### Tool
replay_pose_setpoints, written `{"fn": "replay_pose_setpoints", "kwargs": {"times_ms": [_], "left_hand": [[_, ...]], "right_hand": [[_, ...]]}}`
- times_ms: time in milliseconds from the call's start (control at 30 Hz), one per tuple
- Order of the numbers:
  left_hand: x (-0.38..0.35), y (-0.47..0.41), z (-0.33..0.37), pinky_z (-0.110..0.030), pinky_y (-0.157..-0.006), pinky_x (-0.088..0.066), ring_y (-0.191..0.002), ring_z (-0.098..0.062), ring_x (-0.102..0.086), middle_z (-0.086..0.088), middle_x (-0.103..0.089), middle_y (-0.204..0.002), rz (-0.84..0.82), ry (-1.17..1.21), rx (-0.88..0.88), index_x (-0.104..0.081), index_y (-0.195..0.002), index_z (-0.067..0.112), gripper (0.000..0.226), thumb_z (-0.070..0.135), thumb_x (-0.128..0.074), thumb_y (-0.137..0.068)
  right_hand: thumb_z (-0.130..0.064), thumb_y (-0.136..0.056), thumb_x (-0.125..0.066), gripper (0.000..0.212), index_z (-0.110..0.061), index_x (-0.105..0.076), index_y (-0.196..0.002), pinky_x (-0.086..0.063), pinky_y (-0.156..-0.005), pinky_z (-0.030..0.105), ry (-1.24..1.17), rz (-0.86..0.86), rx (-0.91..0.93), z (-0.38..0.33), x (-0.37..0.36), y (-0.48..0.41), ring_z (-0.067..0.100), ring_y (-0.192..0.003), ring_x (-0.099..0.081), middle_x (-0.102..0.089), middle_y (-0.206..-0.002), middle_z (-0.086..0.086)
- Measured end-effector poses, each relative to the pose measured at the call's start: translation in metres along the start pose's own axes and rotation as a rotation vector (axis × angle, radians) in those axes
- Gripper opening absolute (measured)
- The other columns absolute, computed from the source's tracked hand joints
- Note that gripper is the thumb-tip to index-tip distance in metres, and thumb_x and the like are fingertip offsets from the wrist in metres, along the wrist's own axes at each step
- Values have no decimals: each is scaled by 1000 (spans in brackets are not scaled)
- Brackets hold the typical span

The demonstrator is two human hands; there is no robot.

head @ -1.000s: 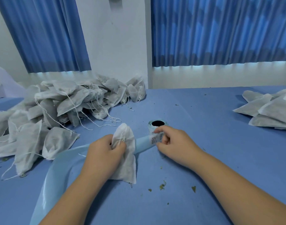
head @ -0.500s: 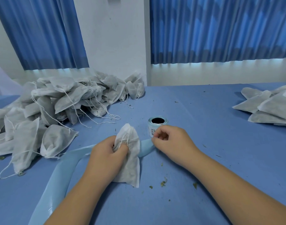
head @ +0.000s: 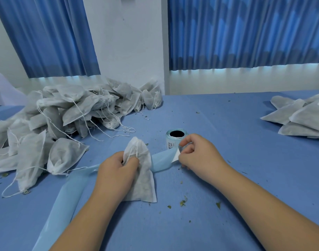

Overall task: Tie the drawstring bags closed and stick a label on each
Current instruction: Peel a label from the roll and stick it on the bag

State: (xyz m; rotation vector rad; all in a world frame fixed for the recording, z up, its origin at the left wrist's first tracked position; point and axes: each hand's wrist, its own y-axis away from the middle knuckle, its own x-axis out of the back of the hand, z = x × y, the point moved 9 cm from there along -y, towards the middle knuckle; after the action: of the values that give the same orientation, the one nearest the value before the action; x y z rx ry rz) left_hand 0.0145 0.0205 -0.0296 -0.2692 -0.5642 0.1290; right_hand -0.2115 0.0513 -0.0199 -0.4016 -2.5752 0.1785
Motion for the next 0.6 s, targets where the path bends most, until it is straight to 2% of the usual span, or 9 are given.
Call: {"fn": "replay_pose_setpoints", "kwargs": {"times_ms": [33, 100, 200, 267, 400, 467, 600], "left_hand": [[0, 0, -1, -31, -51, -26, -45, -8, -30, 12, -34, -47, -4, 3, 9, -36, -61, 18, 30, 22, -51, -86], [-1, 0, -2, -31, -51, -26, -44, -8, -30, 13, -33, -45, -7, 8, 26, -34, -59, 19, 31, 22, -51, -85], [0, -1, -4, -31, -51, -24, -44, -9, -29, 12, -32, -45, -3, 10, 39, -31, -58, 21, 34, 21, -51, -86], [0, -1, -5, -31, -50, -25, -45, -9, -28, 12, -32, -44, 3, -3, 47, -33, -59, 20, 34, 22, -52, -87], [0, -2, -7, -31, -49, -25, -45, -9, -29, 12, -34, -44, 5, -20, 64, -35, -60, 20, 33, 23, -51, -87], [1, -2, -6, -31, -49, -24, -45, -9, -28, 11, -32, -45, 3, -30, 63, -34, -61, 20, 32, 23, -51, -88], [3, -3, -5, -32, -49, -23, -49, -12, -29, 11, -30, -44, 8, -65, 63, -32, -59, 20, 35, 22, -52, -88]], "right_hand": [[-3, -78, -58, 25, -27, -53, -84, -42, -52, 12, 2, -15, -18, 1, 0, 1, 11, -65, -58, -65, -74, -2], [-5, -80, -59, 22, -26, -54, -84, -34, -44, 9, 4, -42, -53, 5, 0, 1, 7, -58, -50, -60, -73, -5], [-7, -80, -58, 16, -22, -59, -86, -32, -44, 12, 6, -75, -85, 8, 1, 0, 7, -55, -46, -56, -72, -5], [-7, -81, -58, 16, -22, -61, -87, -30, -41, 10, 6, -92, -89, 9, 0, 0, 6, -52, -44, -54, -69, -6], [-10, -83, -56, 20, -28, -61, -89, -29, -38, 7, 26, -118, -103, 11, 1, 0, -3, -42, -44, -51, -71, -8], [-11, -83, -54, 22, -31, -61, -89, -29, -38, 7, 42, -133, -114, 12, 2, 0, -2, -47, -45, -50, -72, -9], [-15, -85, -53, 20, -33, -62, -88, -32, -51, 17, 85, -151, -140, 14, 8, 0, 6, -63, -49, -54, -77, -9]]}}
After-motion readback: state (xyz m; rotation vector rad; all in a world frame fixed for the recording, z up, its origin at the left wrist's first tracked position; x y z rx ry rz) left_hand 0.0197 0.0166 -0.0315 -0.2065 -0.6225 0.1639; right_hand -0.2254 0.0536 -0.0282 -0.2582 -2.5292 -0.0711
